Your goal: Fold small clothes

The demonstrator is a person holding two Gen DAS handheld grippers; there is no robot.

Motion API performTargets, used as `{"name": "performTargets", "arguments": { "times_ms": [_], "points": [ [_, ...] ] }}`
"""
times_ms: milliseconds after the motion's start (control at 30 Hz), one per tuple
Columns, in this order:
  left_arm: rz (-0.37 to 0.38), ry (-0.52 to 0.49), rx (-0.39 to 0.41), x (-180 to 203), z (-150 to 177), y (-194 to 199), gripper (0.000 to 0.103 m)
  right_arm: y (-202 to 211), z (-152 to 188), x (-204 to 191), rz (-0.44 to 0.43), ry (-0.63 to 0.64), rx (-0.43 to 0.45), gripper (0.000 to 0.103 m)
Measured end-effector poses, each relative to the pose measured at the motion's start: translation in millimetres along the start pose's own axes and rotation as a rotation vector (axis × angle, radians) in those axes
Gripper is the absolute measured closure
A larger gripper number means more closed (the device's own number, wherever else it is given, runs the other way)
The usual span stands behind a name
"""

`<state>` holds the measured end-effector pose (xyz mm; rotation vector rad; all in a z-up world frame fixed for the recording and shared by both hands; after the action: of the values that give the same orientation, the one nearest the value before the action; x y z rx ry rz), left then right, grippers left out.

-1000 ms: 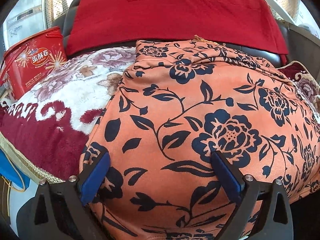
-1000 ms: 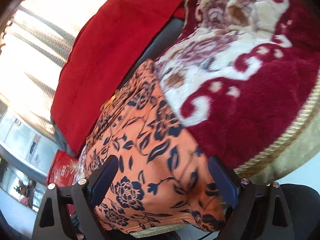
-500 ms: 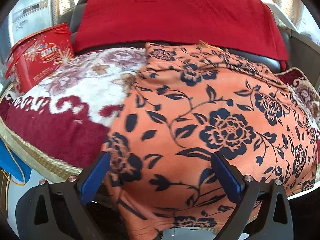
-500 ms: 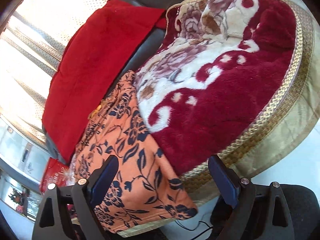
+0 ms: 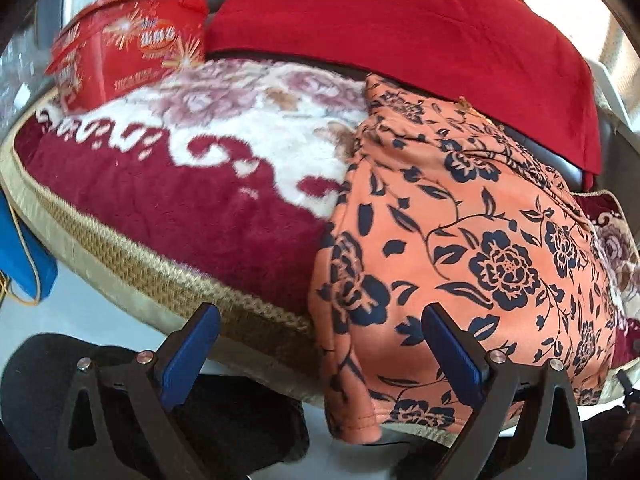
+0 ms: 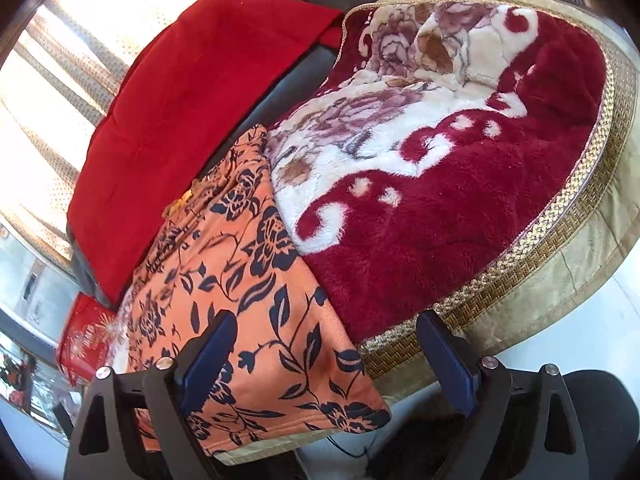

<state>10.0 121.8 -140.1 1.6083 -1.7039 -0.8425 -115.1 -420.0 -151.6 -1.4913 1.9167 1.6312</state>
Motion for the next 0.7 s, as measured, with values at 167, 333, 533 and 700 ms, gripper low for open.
{"name": "performTargets", "arguments": {
  "times_ms": [167, 333, 533, 700],
  "points": [
    [0.045, -0.007, -0.059, -1.9, 7.0, -4.3, 0.003, -14.4, 7.9, 8.0, 0.007, -0.026, -0.025, 0.010],
    [0.105, -0.006, -0.216, 4.9, 28.6, -33.5, 0.004, -10.1, 11.4, 14.8, -0.031, -0.060, -0.081, 0.010],
    [0.235, 0.014, -0.235, 12.8, 33.5, -38.6, 0.034, -8.3, 21.5, 15.1, 0.004, 0.010, -0.188, 0.012],
    [0.246, 0.048, -0.262, 10.5, 39.5, -48.1, 0.052, -17.7, 15.7, 24.9, 0.111, 0.071, -0.238, 0.015]
  ]
}}
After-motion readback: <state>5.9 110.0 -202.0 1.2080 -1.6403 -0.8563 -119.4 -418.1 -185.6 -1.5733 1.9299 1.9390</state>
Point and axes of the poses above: each gripper's, at about its wrist camera, not at the fingertips, and y roughly against the way its jaws point, x to its right, z to its underside, the point moved 2 cm from there along -y, roughly the way its jaws point, and after that the axes turned 15 degrees about -y, right-handed, at the moved point
